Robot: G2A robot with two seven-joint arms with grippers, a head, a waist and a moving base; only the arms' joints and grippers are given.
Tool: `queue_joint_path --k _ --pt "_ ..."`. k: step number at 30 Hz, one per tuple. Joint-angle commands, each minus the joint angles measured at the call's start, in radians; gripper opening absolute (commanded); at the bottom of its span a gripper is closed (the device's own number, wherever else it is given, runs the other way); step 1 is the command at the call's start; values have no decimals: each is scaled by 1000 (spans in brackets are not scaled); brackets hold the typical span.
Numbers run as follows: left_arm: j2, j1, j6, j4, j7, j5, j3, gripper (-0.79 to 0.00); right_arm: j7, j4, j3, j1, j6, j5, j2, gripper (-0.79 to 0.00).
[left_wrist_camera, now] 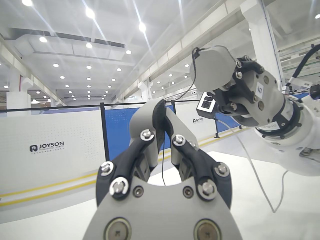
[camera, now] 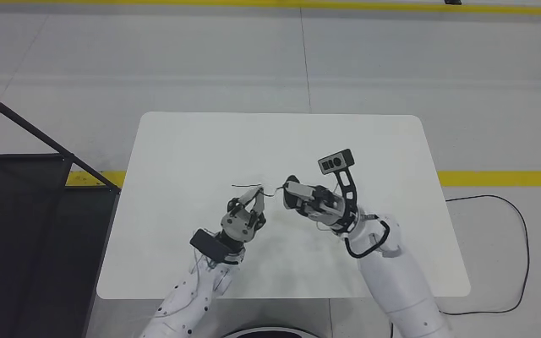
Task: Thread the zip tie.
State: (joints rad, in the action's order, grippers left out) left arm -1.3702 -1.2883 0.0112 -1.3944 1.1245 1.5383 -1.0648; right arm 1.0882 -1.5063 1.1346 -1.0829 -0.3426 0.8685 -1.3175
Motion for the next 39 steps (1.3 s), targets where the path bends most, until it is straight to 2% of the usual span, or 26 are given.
queue_joint_path --k 1,8,14,25,39 --pt "-1 1 21 -1 0 -11 2 -785 7 -1 1 -1 1 9 0 -785" --pt "1 -5 111 -12 -11 -60 -4 -785 -10 0 -4 7 36 -18 -1 -785" --pt "2 -11 134 -20 -19 -65 -11 -785 -61 2 -17 16 37 -95 -2 -785" --pt "6 -28 234 -65 -45 -163 -41 -785 -92 5 -33 25 52 -166 -3 -785" --pt "2 -45 197 -93 -13 -176 -60 -785 -95 4 -36 26 67 -261 3 -785"
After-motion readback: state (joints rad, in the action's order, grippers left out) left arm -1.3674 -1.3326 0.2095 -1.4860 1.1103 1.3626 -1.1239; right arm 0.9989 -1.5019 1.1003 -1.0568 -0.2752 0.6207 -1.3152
